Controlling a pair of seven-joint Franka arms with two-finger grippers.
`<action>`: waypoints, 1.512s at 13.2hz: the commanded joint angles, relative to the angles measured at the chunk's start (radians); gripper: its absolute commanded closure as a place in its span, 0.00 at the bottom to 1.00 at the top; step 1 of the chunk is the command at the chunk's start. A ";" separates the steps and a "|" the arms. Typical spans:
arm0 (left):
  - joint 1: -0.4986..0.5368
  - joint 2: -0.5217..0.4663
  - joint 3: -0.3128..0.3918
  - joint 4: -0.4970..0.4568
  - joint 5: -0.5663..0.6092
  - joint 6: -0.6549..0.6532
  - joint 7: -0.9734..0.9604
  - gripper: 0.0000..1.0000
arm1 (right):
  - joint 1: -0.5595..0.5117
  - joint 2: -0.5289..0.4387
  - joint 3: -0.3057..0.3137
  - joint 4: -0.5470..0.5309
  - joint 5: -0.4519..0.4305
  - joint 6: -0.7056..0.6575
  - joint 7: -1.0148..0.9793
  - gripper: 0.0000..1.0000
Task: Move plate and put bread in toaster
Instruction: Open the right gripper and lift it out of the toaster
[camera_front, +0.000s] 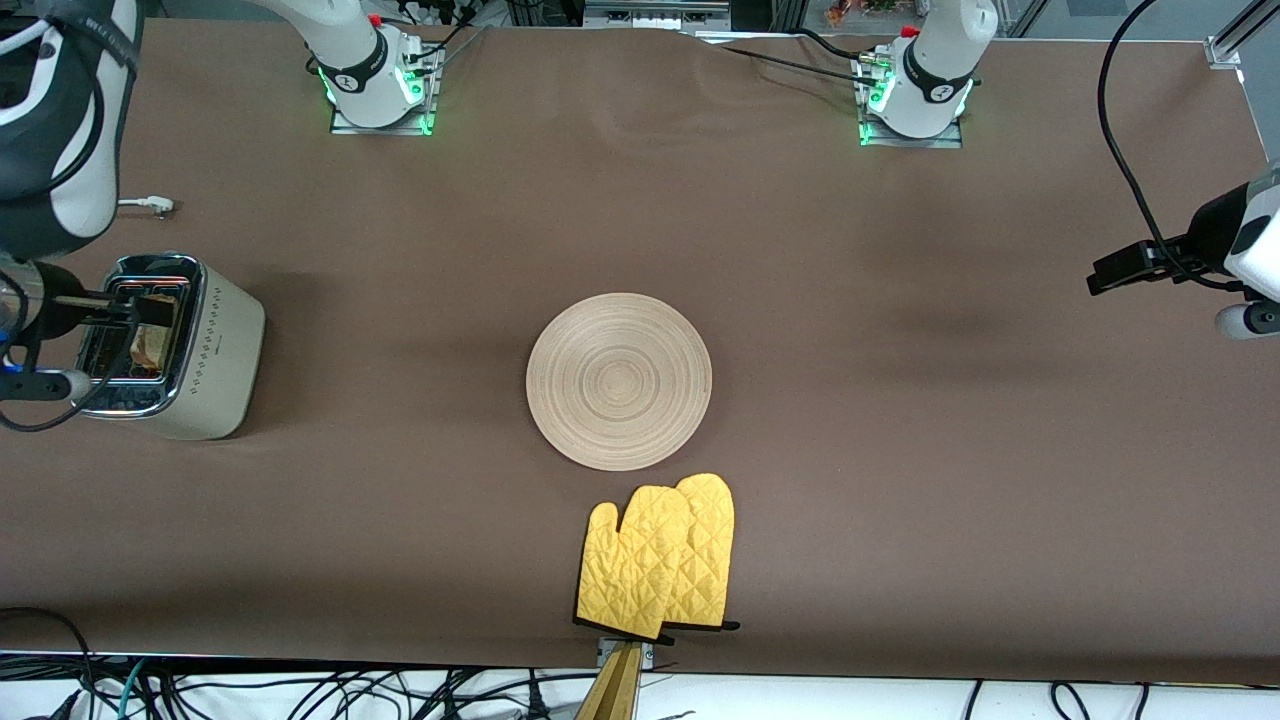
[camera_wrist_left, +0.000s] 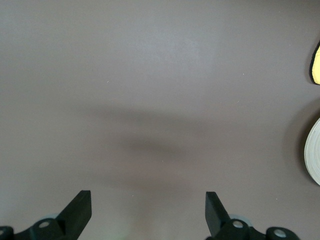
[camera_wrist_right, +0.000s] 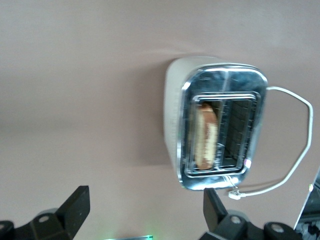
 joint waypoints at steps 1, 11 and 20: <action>0.002 -0.009 0.006 -0.001 -0.033 -0.003 0.001 0.00 | 0.051 -0.018 0.000 -0.007 0.014 -0.024 -0.005 0.00; 0.004 -0.011 0.006 0.004 -0.070 -0.005 -0.007 0.00 | -0.258 -0.232 0.456 -0.064 0.008 -0.021 0.040 0.00; 0.004 -0.009 0.004 0.005 -0.069 -0.006 -0.010 0.00 | -0.565 -0.393 0.723 -0.188 -0.058 0.031 0.057 0.00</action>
